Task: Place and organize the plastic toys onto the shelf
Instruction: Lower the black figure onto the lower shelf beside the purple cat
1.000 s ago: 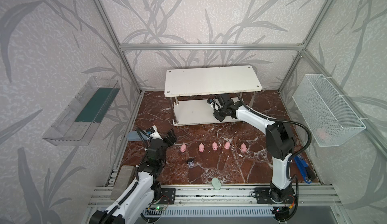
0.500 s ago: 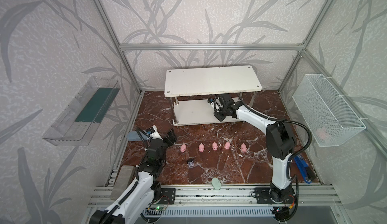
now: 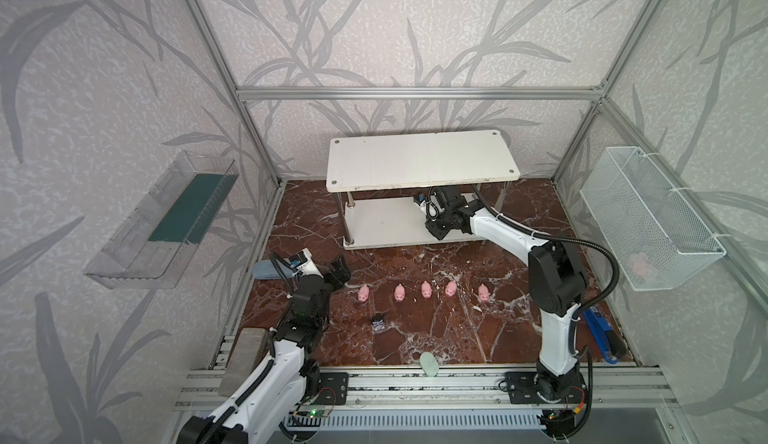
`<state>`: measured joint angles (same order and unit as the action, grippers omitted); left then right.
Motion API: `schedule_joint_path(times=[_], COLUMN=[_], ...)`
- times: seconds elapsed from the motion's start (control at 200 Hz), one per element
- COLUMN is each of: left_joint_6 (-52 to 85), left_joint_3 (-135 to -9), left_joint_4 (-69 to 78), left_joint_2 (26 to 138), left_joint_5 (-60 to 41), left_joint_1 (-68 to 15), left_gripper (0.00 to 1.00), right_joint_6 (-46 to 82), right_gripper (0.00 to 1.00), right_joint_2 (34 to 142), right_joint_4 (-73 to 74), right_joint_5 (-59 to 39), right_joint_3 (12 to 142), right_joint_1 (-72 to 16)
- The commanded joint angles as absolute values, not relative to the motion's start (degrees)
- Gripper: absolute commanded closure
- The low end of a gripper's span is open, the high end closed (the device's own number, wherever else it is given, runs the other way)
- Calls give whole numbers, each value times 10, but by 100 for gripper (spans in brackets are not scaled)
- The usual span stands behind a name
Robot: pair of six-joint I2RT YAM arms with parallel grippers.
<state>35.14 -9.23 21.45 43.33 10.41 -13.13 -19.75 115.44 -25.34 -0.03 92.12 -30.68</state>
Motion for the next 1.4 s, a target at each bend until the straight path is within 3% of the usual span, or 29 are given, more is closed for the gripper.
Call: schedule_joint_path(times=[0.0, 0.235, 0.39, 1.17, 1.395], left_joint_6=[357, 357, 357, 357, 358], left_joint_3=[-85, -89, -89, -89, -88], left_joint_4=[222, 226, 229, 237, 239], left_joint_2=[432, 437, 441, 452, 454], left_joint_5=[113, 112, 110, 112, 112], left_joint_1=[-132, -132, -133, -132, -132], left_gripper=[7, 7, 7, 7, 7], right_joint_6=[-192, -189, -184, -162, -162], right_gripper=[61, 61, 71, 71, 65], right_joint_2=[1157, 1154, 1153, 1149, 1147], right_joint_4=[-262, -255, -254, -258, -261], right_joint_5=[1, -5, -19, -80, -75], right_joint_3=[923, 915, 913, 906, 906], right_joint_1=[-303, -299, -295, -285, -286])
